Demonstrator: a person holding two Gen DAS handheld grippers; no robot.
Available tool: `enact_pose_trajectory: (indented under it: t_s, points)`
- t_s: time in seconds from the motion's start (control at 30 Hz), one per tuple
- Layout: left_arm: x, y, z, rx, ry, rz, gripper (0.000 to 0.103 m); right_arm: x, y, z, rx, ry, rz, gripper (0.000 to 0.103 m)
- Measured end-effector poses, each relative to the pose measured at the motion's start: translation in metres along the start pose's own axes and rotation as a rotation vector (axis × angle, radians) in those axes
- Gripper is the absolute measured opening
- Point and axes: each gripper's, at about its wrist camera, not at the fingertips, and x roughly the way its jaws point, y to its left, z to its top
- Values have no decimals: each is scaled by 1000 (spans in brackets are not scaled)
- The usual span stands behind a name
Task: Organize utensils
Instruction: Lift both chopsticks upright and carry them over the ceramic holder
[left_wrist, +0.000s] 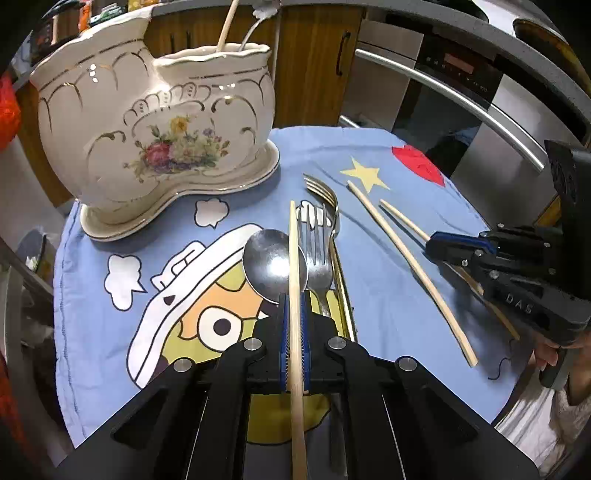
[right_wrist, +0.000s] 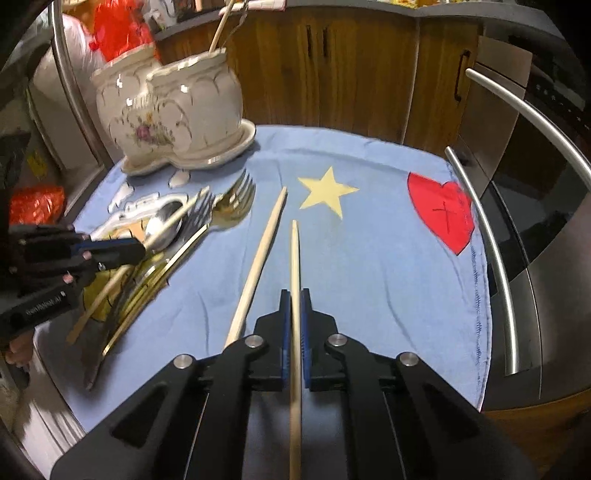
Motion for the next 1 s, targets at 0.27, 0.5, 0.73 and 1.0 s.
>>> enact_pose_trajectory:
  t_s: [0.27, 0.5, 0.73, 1.0]
  points:
    - [-49, 6, 5, -25, -199, -17, 6, -34, -2, 10, 53, -191, 71, 5]
    - [-109, 20, 15, -62, -447, 15, 6, -66, 12, 21, 63, -406, 179, 5]
    - [-156, 54, 59, -121, -615, 51, 6, -78, 30, 70, 75, -552, 245, 5]
    - [-159, 93, 116, -153, -698, 66, 6, -69, 60, 157, 56, -699, 296, 5]
